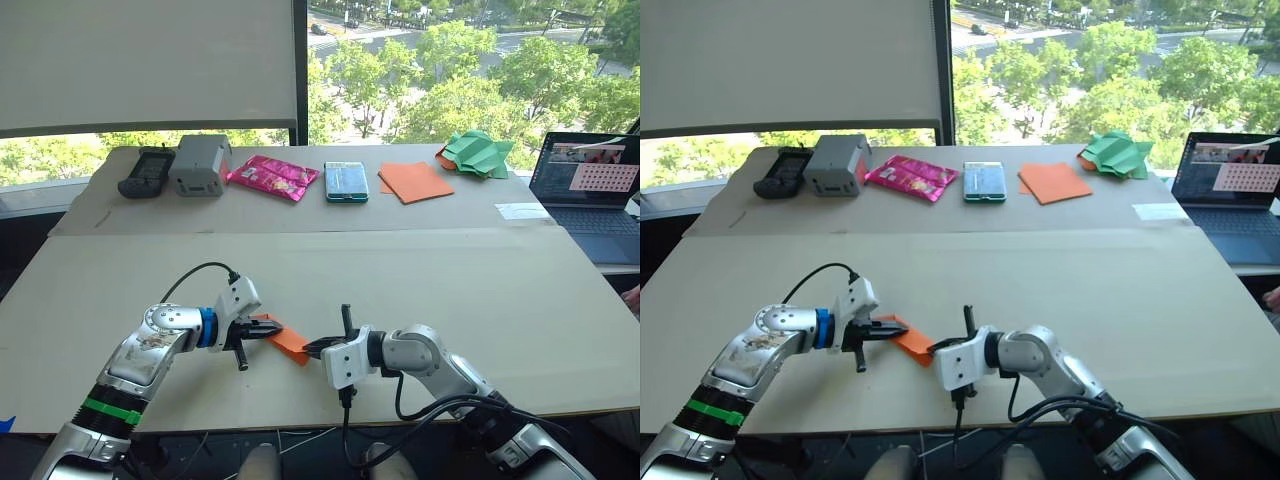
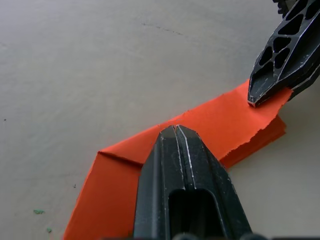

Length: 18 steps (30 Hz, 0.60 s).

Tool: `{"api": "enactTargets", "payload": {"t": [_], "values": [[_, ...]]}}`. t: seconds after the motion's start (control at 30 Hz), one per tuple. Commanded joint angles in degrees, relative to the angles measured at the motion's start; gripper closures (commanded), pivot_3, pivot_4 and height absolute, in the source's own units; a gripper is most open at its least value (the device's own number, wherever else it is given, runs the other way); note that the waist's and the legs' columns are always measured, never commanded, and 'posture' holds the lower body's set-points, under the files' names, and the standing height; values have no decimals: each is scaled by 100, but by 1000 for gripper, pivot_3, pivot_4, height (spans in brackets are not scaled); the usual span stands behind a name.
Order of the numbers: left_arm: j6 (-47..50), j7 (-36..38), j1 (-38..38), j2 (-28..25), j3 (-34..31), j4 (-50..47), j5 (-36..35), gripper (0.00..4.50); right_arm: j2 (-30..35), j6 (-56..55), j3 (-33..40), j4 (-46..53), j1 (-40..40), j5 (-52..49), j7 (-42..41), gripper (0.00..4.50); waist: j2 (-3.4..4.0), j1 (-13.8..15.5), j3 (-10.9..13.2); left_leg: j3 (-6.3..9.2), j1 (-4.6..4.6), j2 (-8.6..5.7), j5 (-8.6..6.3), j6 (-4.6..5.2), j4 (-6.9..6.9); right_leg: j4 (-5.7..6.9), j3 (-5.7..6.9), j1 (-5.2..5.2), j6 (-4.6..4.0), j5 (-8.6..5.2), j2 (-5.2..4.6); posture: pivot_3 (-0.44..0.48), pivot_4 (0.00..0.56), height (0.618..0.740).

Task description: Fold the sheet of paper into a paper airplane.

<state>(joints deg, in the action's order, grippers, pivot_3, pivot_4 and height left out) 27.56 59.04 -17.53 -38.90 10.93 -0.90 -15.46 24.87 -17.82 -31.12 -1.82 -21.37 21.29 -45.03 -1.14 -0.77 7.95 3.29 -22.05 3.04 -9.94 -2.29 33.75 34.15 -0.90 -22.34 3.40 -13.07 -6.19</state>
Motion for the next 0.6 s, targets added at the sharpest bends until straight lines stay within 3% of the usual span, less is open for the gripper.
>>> {"api": "enactTargets", "payload": {"t": [0.03, 0.1, 0.27, 0.37, 0.5, 0.6], "values": [[-191, -78, 27, -15, -53, 114, 161, 4500, -64, 116, 52, 236, -22, -114, -50, 4486, 0, 2, 0, 0, 0, 0, 0, 0, 0, 0, 0, 0, 0, 0, 0, 0, 150, 706], [-243, -97, 32, 10, -35, 161, 193, 4500, -75, 137, 56, 257, -25, -127, -56, 4486, 0, 2, 0, 0, 5, 0, -1, -1, 0, -1, 0, -6, 0, 0, 0, 0, 150, 706], [-377, -125, 64, 100, 21, 293, 290, 4500, -167, 571, 251, 538, 59, -505, -203, 2925, 1, 7, 0, 0, 7, 0, -17, -27, 1, 0, 0, -3, 0, 0, 0, 0, 150, 706], [-484, -117, 115, 88, 43, 381, 384, 4500, -164, 1373, 478, 1058, 171, -1141, -541, 1976, 1, 12, -1, 0, 6, 0, -16, -26, 2, 1, 0, 0, 0, 0, 0, 0, 150, 706], [-574, -104, 189, 54, 66, 433, 436, 4500, -521, 2913, 900, 1727, 33, -2118, -609, 1976, 4, 9, -2, 1, 8, 0, -16, -26, 2, 4, 0, 5, 0, 0, 0, 0, 150, 706], [-618, -107, 224, 48, 81, 478, 474, 4500, -790, 3640, 957, 1757, -156, -2227, -407, 1976, 15, 2, -8, 1, 15, 2, -20, -33, 1, 8, 2, -1, 0, 0, 0, 0, 150, 706]]}}
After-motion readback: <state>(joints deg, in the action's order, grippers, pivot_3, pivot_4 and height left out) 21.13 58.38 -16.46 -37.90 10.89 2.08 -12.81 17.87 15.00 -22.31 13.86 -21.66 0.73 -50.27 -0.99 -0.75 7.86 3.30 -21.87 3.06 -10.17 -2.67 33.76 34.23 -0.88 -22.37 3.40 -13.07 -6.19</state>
